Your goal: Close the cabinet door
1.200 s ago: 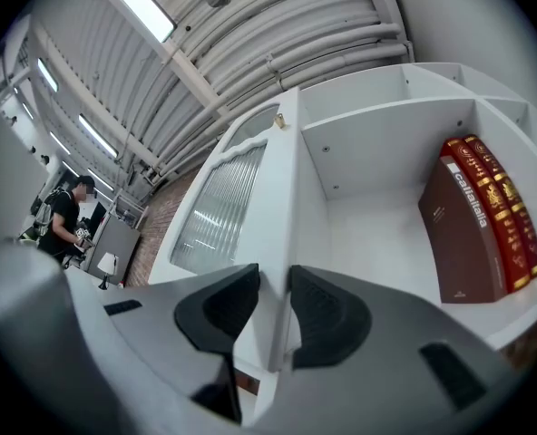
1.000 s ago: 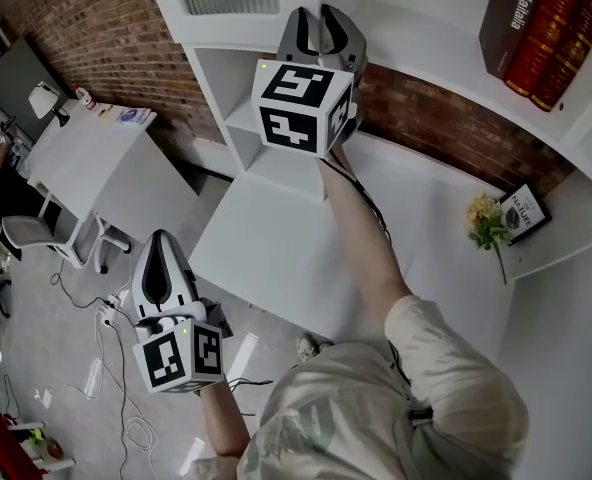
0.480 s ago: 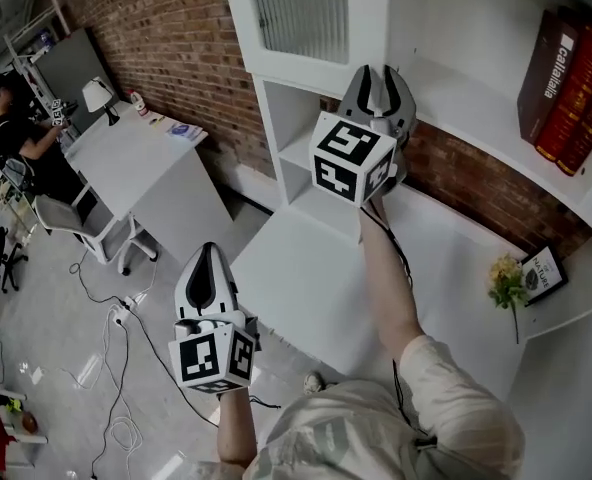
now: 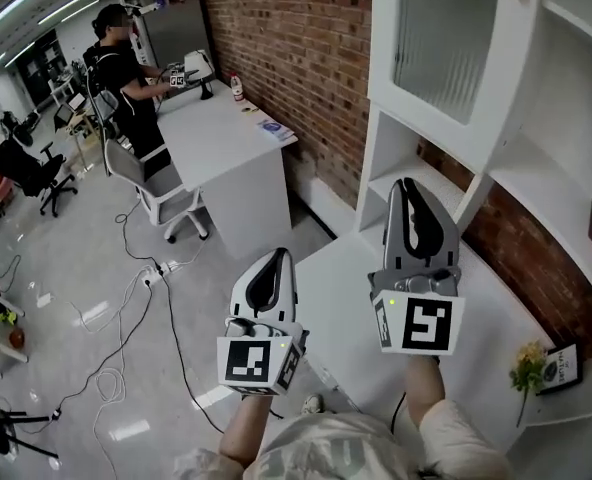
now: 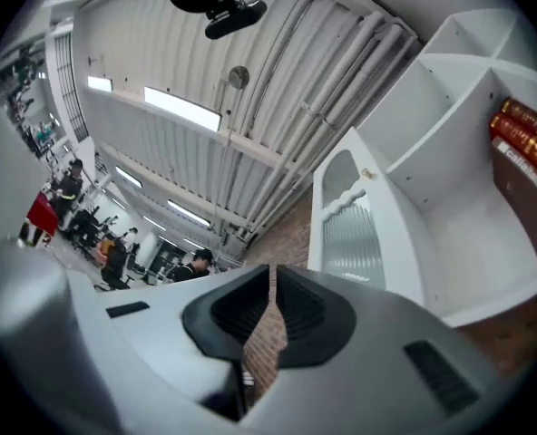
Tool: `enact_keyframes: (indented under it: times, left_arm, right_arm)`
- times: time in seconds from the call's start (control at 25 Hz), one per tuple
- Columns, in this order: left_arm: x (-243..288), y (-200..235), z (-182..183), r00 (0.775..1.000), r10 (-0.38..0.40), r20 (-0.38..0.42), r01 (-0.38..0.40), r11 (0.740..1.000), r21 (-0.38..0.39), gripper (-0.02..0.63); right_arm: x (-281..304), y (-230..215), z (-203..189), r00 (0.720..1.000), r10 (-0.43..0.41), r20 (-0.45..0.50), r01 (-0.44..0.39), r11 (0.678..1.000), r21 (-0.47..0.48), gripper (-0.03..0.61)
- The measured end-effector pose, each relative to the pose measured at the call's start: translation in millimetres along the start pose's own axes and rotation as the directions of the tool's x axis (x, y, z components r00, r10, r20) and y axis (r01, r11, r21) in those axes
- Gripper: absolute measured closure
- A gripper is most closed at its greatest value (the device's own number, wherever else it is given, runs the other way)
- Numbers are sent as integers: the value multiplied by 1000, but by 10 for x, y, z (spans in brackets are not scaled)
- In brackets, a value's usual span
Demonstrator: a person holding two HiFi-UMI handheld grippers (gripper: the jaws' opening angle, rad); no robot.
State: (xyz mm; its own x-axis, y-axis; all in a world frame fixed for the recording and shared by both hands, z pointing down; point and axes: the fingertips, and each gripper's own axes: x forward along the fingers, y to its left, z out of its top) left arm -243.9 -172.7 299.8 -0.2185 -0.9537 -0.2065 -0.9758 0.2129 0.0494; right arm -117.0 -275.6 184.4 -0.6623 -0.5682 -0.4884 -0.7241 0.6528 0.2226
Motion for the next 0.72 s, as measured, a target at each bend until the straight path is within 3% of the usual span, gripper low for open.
enact_keyframes:
  times: [0.08, 0.24, 0.44, 0.72]
  left_arm:
    - [-85, -18, 73, 1000, 8, 17, -8, 1000, 23, 600]
    - [-268, -58, 132, 999, 22, 39, -24, 998, 49, 600]
    - [-313, 68, -137, 998, 51, -37, -50, 998, 35, 600]
    - [-335, 78, -119, 997, 71, -28, -70, 997, 30, 600]
  right_arm:
    - [-170, 239, -87, 997, 70, -14, -69, 994, 90, 545]
    - [-496, 727, -416, 972, 215, -89, -184, 943, 276, 555]
    - [-701, 1104, -763, 930, 306, -202, -249, 932, 264, 563]
    - [-806, 1151, -775, 918, 337, -210, -279, 923, 264, 563]
